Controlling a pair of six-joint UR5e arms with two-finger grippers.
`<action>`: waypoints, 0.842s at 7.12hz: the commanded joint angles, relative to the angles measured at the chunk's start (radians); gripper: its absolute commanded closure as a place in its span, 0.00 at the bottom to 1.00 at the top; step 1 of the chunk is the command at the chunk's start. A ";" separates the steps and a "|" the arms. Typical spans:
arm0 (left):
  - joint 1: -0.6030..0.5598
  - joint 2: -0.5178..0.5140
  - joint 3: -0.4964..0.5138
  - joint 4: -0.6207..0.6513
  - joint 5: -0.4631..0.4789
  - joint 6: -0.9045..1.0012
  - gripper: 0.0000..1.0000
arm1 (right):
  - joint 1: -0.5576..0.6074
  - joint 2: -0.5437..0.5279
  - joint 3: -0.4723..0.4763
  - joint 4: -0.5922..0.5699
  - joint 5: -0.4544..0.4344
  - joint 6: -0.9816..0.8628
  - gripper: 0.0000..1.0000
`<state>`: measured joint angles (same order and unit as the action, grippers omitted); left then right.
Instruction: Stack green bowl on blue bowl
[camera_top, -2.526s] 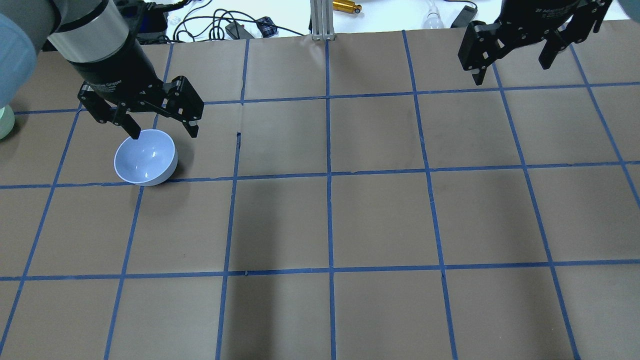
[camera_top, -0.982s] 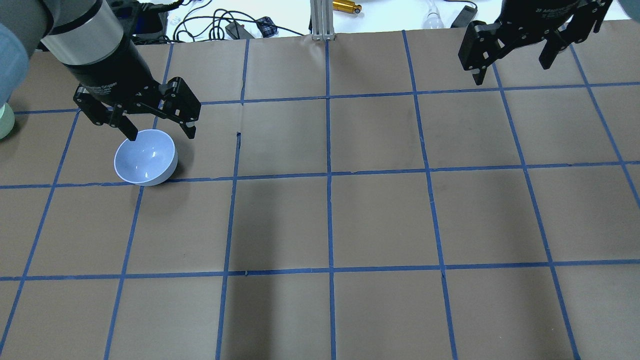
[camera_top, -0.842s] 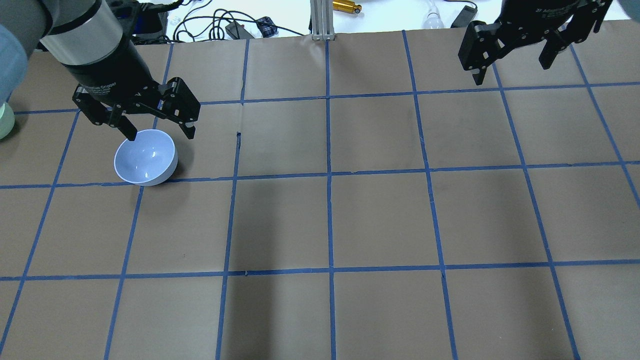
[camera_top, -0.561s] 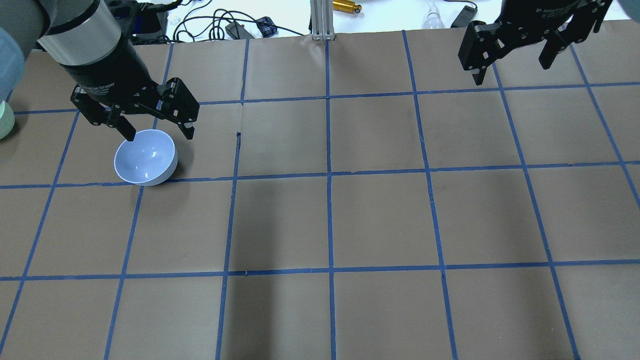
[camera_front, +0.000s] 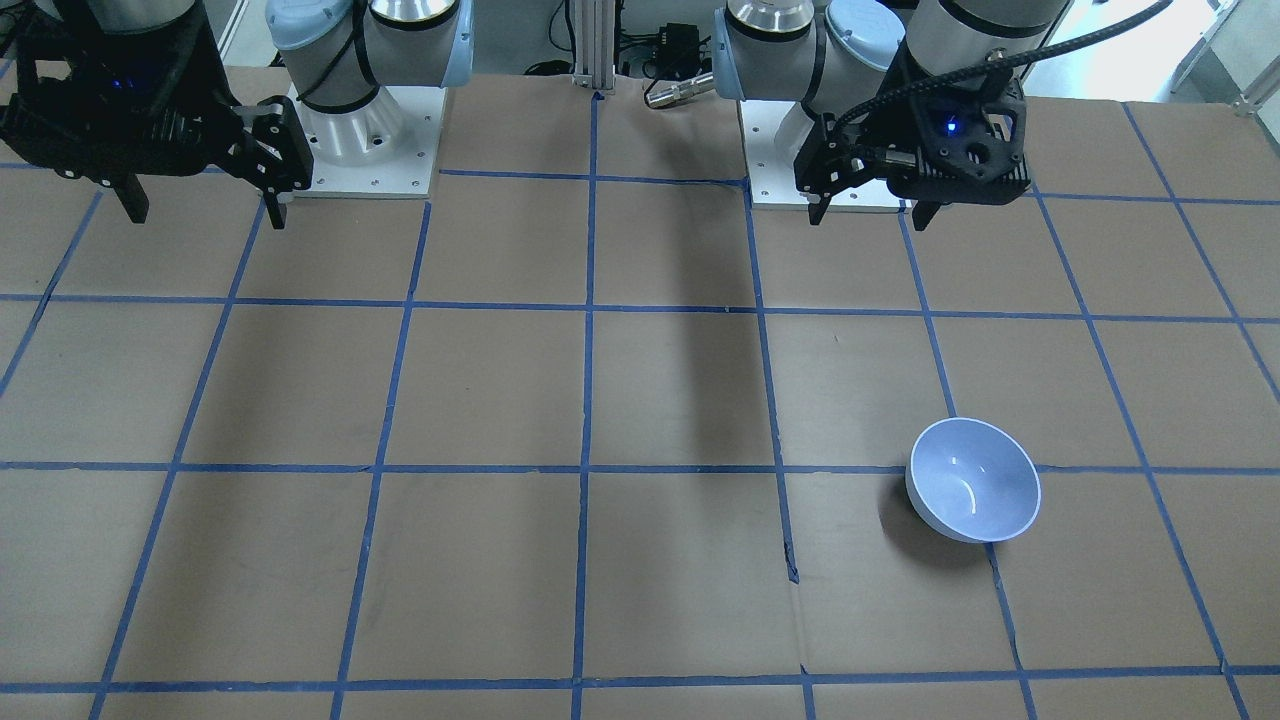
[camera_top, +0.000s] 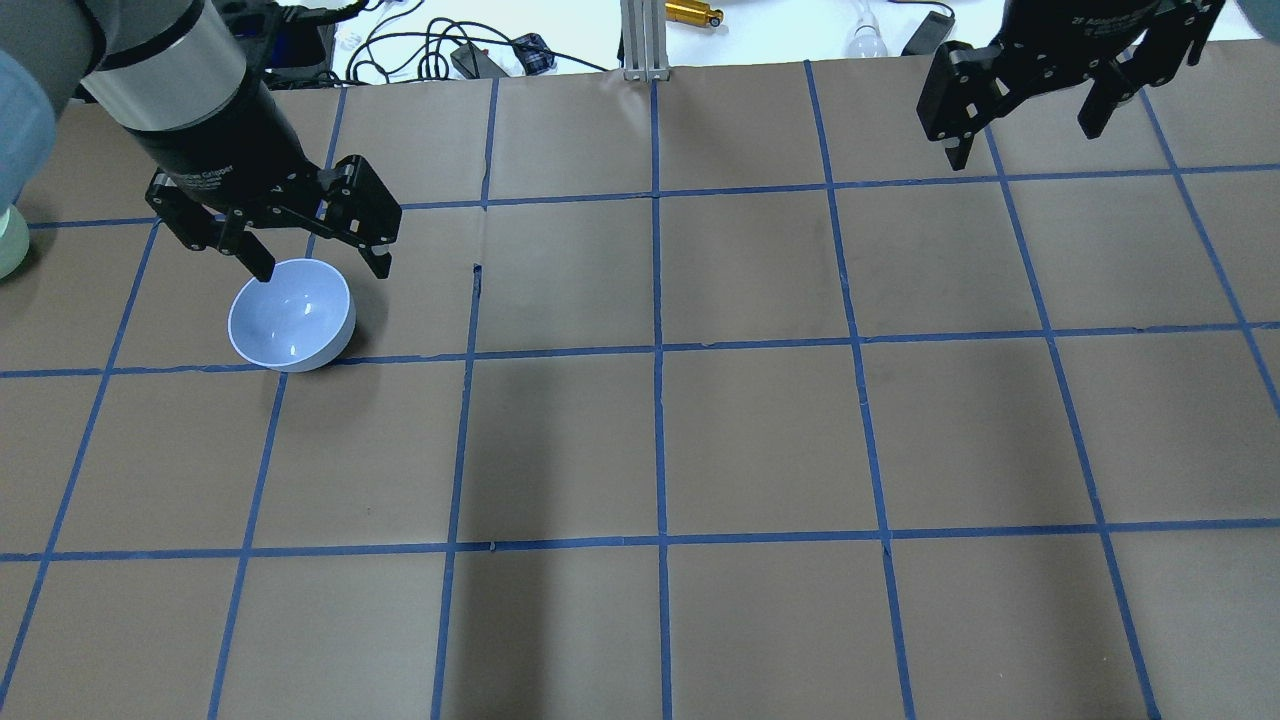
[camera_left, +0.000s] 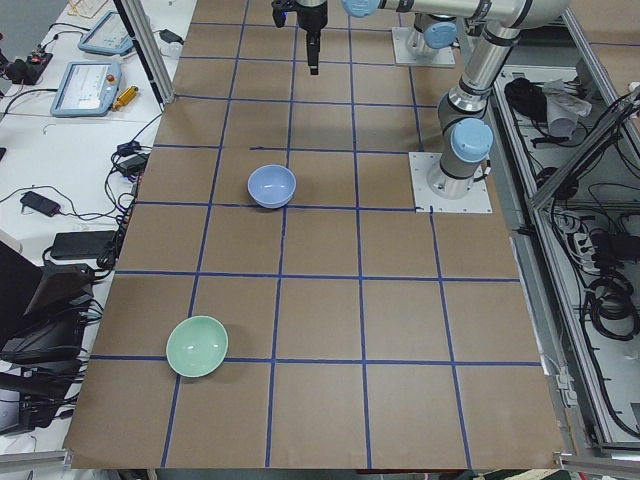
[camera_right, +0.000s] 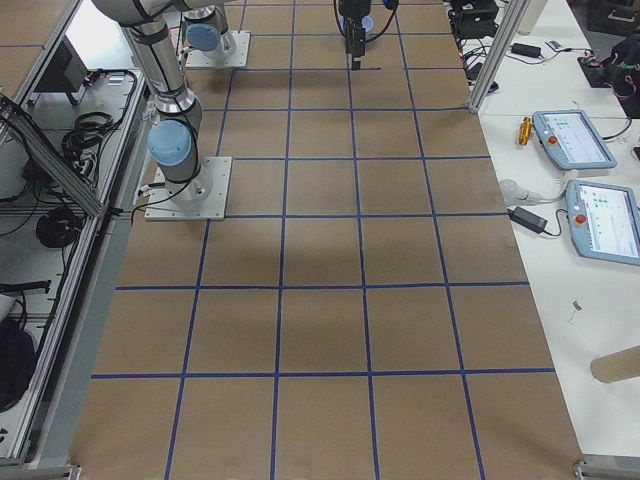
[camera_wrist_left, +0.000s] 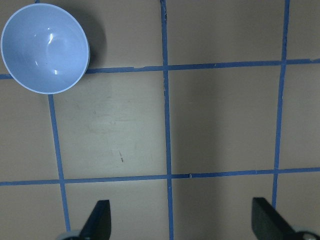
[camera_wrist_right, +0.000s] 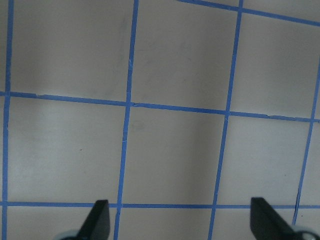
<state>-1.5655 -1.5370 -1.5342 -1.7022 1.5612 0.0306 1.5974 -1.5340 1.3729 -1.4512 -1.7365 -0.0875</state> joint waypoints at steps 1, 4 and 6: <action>0.008 -0.009 0.000 0.021 -0.003 0.008 0.00 | 0.001 0.000 0.000 0.000 0.000 0.000 0.00; 0.008 0.000 -0.001 0.010 0.005 0.011 0.00 | 0.001 0.000 0.000 0.000 0.000 0.000 0.00; 0.103 -0.011 0.003 0.032 0.002 0.394 0.00 | 0.001 0.000 0.000 0.000 0.000 0.000 0.00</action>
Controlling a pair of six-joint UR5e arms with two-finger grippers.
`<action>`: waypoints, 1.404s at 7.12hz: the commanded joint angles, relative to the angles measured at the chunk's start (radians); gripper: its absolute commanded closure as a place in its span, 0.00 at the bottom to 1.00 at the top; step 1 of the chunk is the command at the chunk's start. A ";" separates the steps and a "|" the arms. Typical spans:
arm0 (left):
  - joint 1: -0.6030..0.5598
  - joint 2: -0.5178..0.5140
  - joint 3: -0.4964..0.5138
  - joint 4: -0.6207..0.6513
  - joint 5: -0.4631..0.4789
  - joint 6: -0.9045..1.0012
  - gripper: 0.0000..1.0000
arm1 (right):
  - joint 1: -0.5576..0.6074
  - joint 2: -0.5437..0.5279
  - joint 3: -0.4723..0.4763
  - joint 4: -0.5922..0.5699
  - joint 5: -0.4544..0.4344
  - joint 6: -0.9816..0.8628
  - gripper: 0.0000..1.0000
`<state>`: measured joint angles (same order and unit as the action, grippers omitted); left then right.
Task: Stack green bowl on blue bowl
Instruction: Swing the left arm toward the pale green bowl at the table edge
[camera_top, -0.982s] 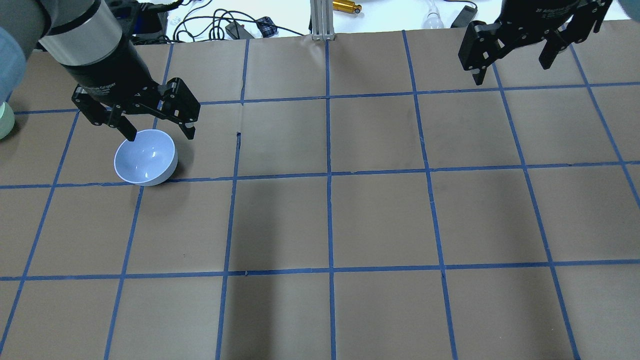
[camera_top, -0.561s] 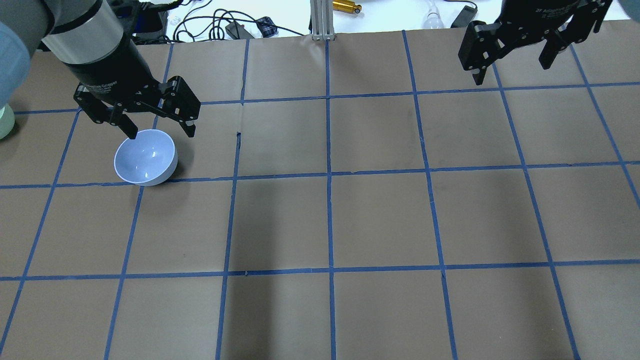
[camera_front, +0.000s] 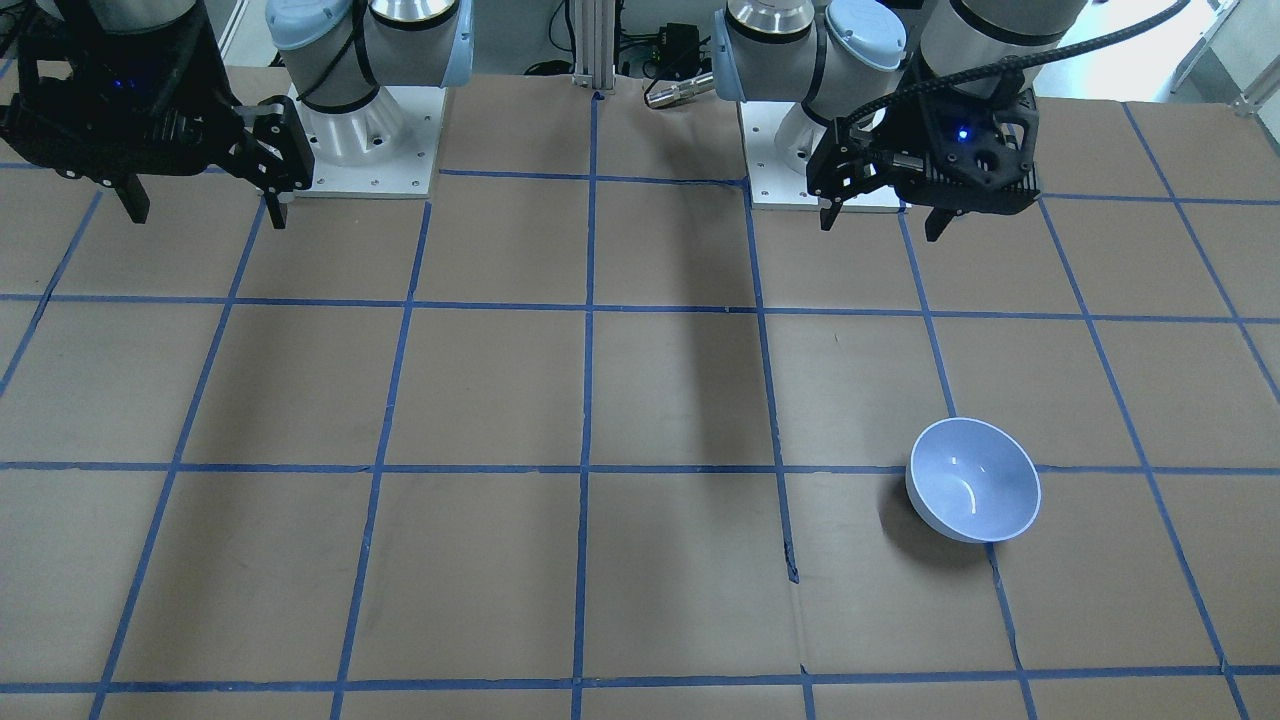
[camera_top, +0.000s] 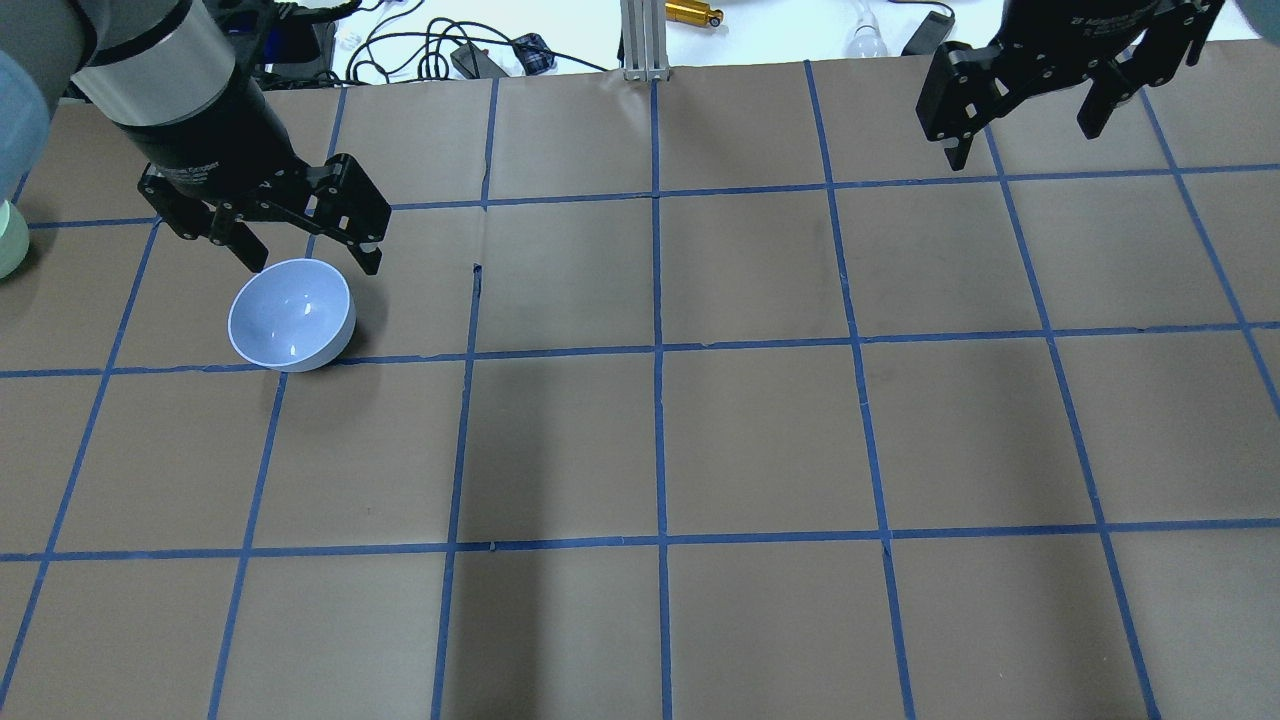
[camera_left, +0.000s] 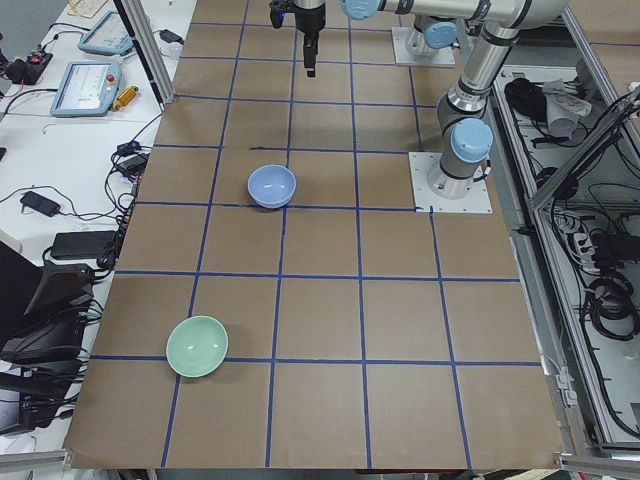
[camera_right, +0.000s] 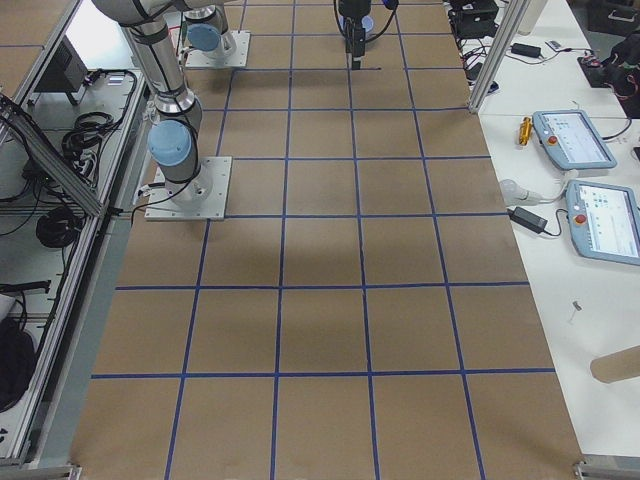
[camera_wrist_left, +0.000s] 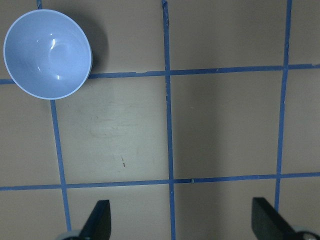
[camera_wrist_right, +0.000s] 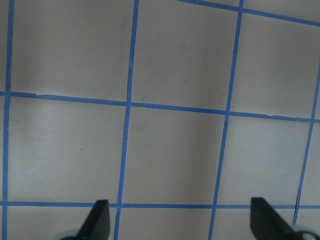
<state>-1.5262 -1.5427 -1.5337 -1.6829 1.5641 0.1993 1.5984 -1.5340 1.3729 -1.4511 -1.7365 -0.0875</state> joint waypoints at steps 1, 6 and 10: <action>0.172 -0.013 0.001 0.009 -0.001 0.333 0.00 | 0.000 0.000 0.000 0.000 0.000 0.000 0.00; 0.538 -0.163 0.027 0.216 -0.004 1.113 0.00 | 0.000 0.000 0.000 0.000 0.000 0.000 0.00; 0.701 -0.363 0.163 0.299 0.059 1.432 0.00 | 0.000 0.000 0.000 0.000 0.000 0.000 0.00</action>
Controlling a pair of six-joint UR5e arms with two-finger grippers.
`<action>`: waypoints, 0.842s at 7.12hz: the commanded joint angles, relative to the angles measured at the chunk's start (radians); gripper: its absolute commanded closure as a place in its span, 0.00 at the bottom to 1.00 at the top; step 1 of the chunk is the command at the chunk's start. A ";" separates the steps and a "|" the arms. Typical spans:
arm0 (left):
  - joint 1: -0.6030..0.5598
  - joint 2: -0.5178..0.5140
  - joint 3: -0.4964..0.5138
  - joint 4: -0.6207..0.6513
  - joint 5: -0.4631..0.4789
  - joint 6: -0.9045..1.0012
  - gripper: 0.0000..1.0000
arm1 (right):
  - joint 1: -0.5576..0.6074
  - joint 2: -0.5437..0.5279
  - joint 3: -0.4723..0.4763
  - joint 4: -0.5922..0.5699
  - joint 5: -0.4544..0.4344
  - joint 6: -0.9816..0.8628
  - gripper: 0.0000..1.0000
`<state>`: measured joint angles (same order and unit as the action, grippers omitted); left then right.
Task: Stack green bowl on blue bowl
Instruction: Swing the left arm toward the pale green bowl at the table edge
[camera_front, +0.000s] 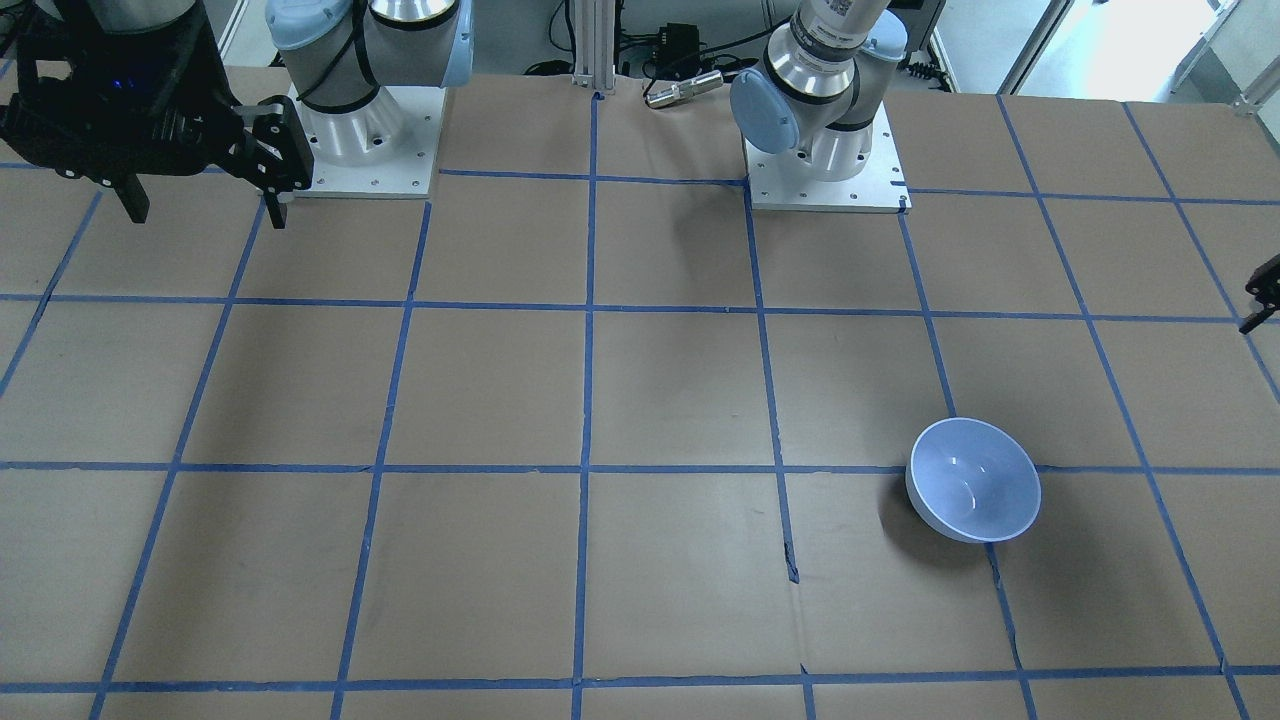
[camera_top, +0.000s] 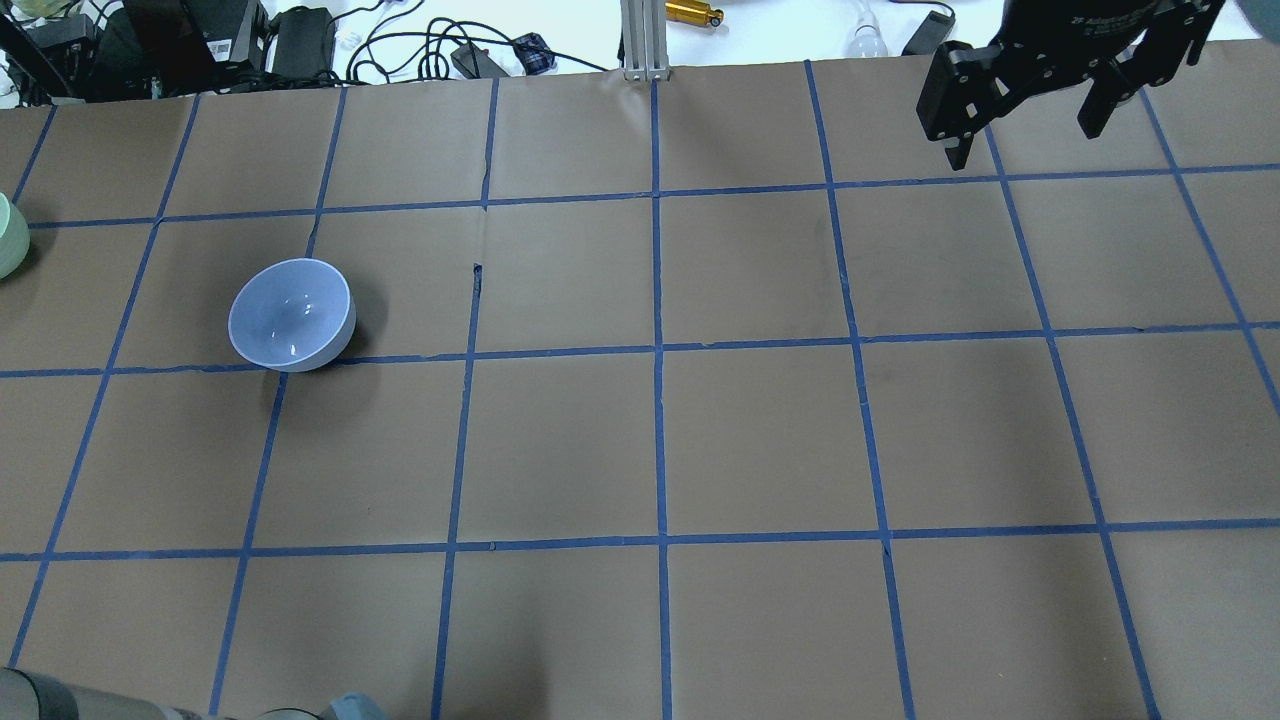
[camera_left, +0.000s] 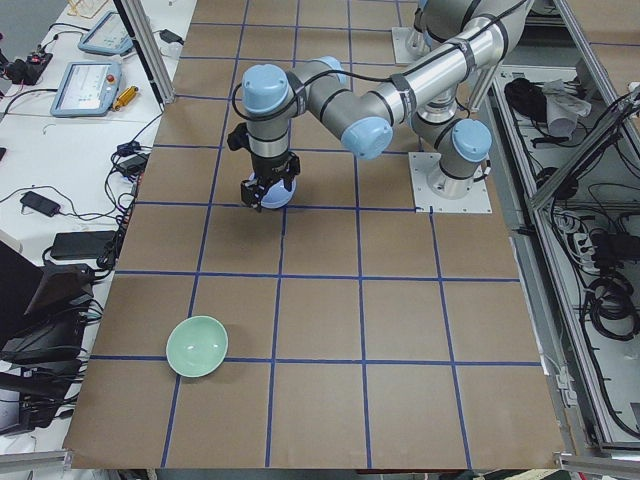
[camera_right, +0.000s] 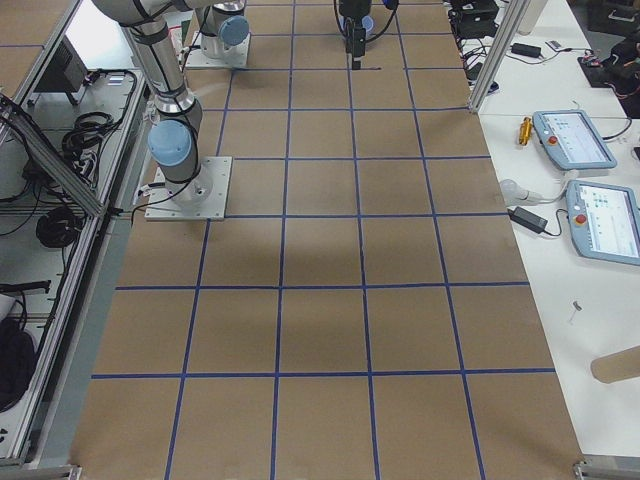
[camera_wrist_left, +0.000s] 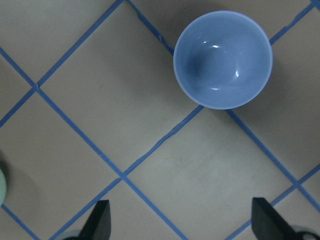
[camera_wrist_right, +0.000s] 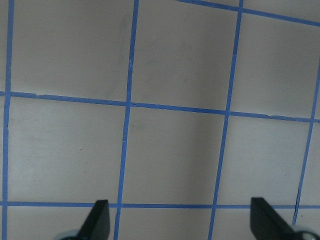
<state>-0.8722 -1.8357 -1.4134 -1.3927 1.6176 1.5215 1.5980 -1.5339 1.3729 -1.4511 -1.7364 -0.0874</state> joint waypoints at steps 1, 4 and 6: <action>0.058 -0.127 0.081 0.047 0.015 0.165 0.00 | 0.000 0.000 0.000 0.000 0.000 0.000 0.00; 0.098 -0.302 0.252 0.073 -0.008 0.304 0.00 | -0.001 0.000 0.000 0.000 0.000 0.000 0.00; 0.113 -0.390 0.338 0.075 -0.019 0.388 0.00 | 0.000 0.000 0.000 0.000 0.000 0.000 0.00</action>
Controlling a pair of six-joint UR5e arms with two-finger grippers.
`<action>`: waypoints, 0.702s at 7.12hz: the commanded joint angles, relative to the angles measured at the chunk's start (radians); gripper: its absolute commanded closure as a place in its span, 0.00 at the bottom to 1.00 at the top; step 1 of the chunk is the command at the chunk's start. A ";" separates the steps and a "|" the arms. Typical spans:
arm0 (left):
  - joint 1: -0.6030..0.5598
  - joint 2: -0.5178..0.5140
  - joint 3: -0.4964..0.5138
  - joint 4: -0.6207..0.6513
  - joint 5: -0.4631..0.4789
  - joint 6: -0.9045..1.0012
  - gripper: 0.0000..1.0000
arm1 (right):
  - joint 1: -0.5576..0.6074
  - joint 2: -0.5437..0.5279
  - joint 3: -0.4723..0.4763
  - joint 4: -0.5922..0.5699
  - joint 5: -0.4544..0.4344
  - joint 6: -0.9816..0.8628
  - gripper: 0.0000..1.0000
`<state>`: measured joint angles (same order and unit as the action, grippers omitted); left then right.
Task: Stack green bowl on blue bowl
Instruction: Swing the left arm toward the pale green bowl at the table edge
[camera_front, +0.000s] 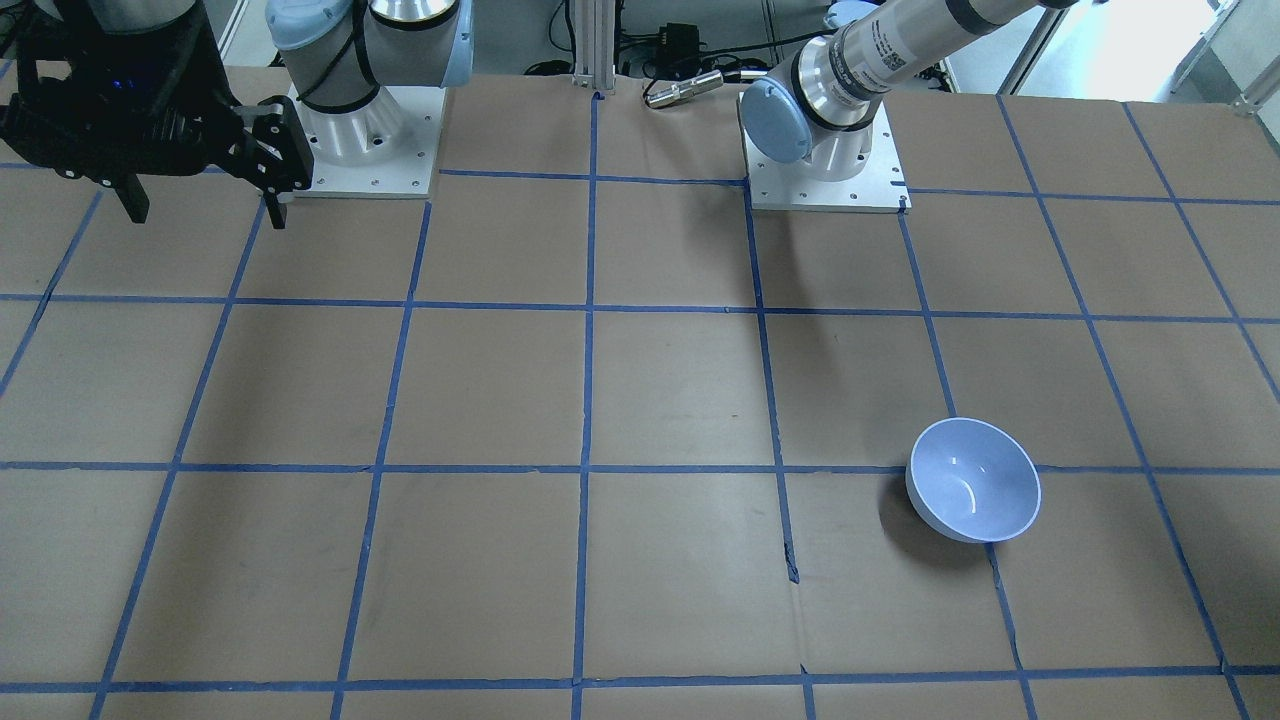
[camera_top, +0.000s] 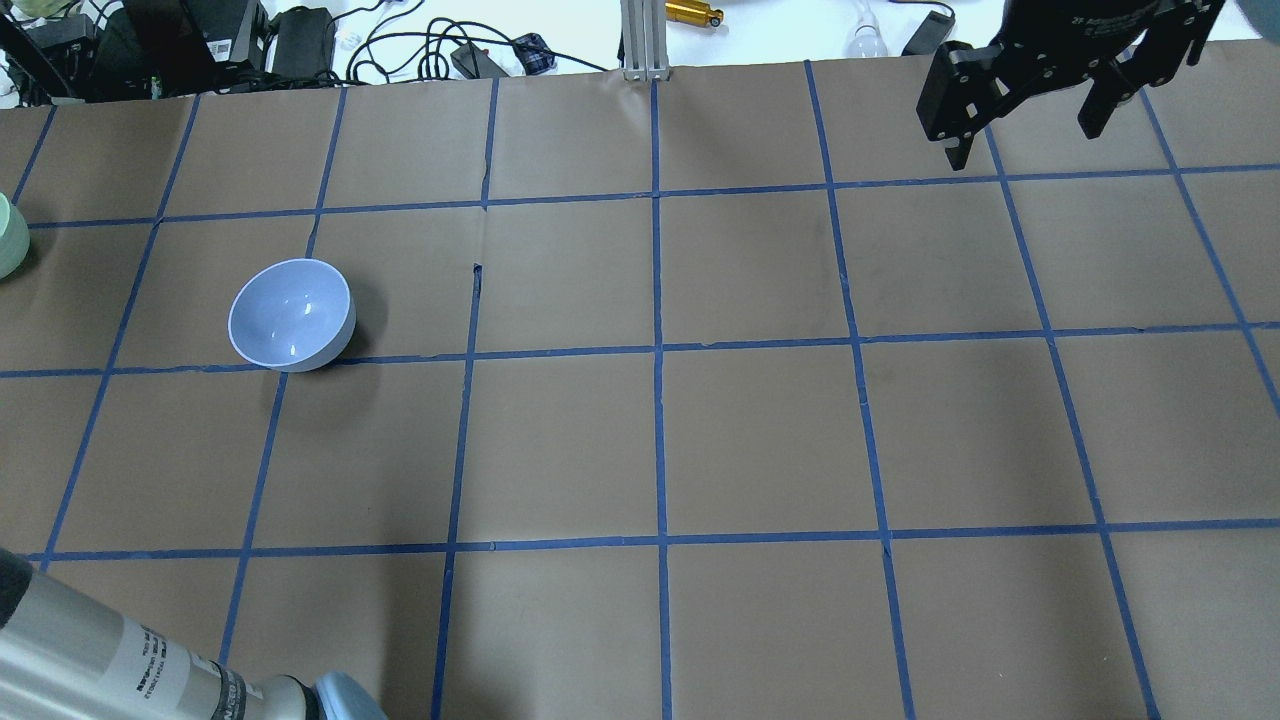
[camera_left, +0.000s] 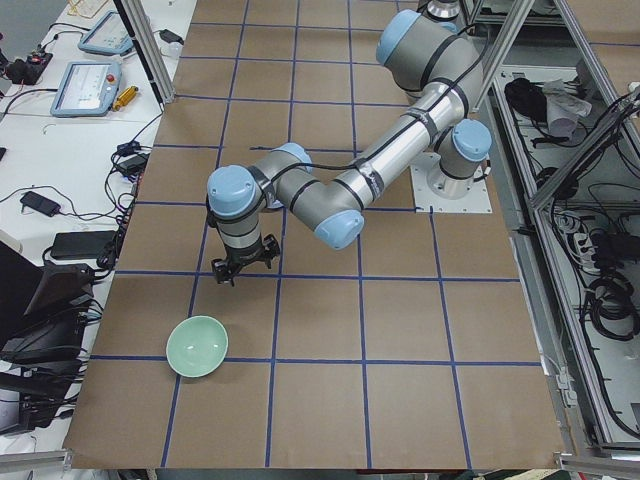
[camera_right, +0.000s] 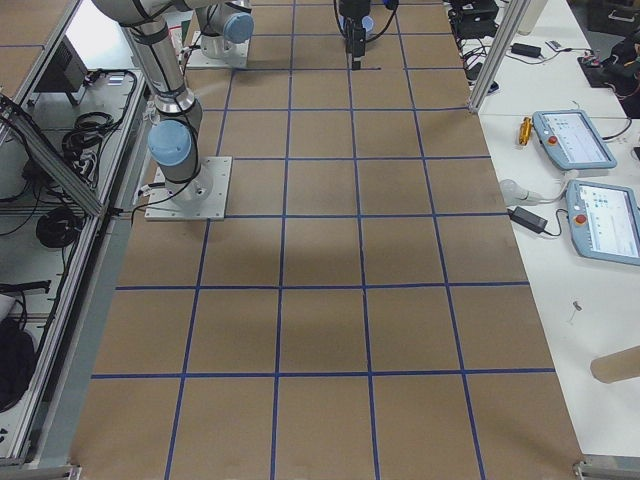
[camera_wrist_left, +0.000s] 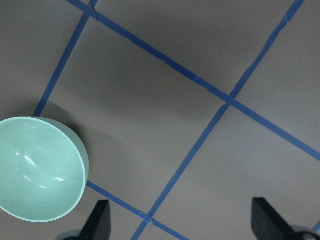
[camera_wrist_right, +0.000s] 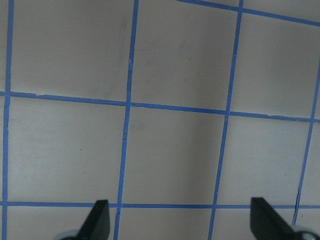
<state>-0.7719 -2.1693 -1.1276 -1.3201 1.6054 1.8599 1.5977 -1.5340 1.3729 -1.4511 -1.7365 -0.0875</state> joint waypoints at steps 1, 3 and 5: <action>0.035 -0.087 0.066 0.004 -0.009 0.105 0.00 | 0.001 0.000 0.000 0.000 0.000 0.000 0.00; 0.049 -0.144 0.084 0.085 -0.007 0.195 0.00 | 0.001 0.000 0.000 0.000 0.000 0.000 0.00; 0.049 -0.193 0.126 0.123 -0.051 0.226 0.00 | 0.001 0.000 0.000 0.000 0.000 0.000 0.00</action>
<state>-0.7234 -2.3316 -1.0252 -1.2191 1.5807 2.0646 1.5984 -1.5340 1.3729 -1.4512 -1.7364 -0.0875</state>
